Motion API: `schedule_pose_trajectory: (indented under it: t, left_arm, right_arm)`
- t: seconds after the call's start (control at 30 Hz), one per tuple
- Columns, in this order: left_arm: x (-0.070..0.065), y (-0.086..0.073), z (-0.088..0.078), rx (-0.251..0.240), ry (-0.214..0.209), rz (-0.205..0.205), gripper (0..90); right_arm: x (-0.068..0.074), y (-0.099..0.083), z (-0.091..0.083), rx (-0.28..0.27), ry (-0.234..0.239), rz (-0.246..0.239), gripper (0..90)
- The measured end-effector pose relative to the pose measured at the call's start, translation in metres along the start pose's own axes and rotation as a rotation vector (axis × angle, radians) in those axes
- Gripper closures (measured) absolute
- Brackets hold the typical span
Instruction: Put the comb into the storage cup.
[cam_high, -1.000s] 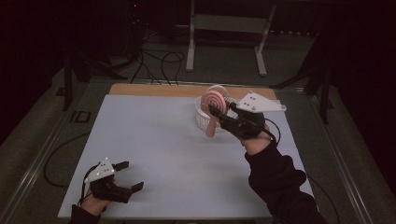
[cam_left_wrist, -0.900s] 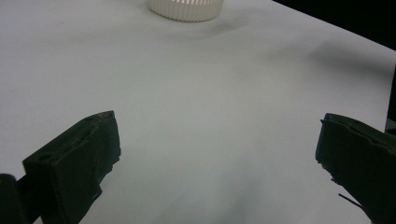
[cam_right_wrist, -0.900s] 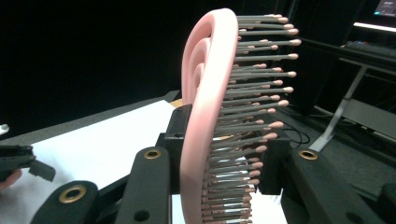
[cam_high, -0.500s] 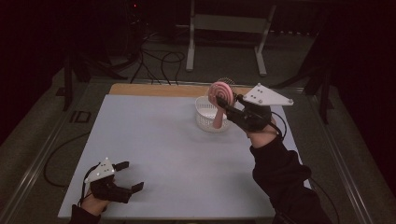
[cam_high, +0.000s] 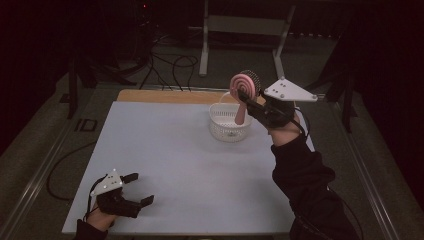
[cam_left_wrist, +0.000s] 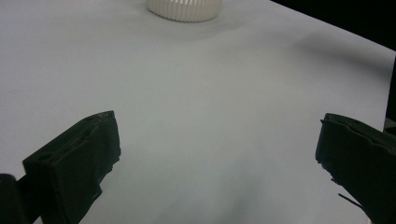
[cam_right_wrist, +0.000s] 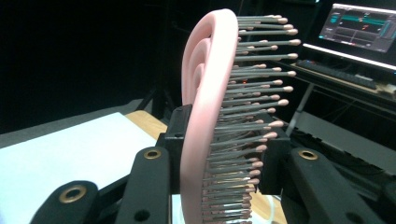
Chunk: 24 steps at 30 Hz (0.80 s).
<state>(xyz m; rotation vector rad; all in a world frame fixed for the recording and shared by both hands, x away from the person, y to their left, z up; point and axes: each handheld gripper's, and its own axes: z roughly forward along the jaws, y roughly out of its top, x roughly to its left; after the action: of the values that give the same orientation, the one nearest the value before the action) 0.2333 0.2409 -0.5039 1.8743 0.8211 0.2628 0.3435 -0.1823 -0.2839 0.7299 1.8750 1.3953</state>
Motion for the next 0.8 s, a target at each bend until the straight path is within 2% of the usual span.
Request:
schedule_pose_trajectory:
  t: [0.23, 0.47, 0.8]
  left_arm:
    - [0.000, 0.000, 0.000, -0.001, -0.001, 0.001, 0.2]
    - [0.000, 0.000, -0.001, -0.005, -0.003, 0.000, 0.2]
    - [0.001, 0.000, -0.001, -0.008, -0.003, 0.001, 0.2]
  right_arm:
    - [-0.005, 0.003, 0.010, -0.012, -0.051, -0.060, 64.7]
    - [-0.008, 0.000, 0.027, 0.016, -0.097, -0.121, 64.8]
    - [-0.014, -0.012, 0.051, 0.047, -0.109, -0.131, 64.8]
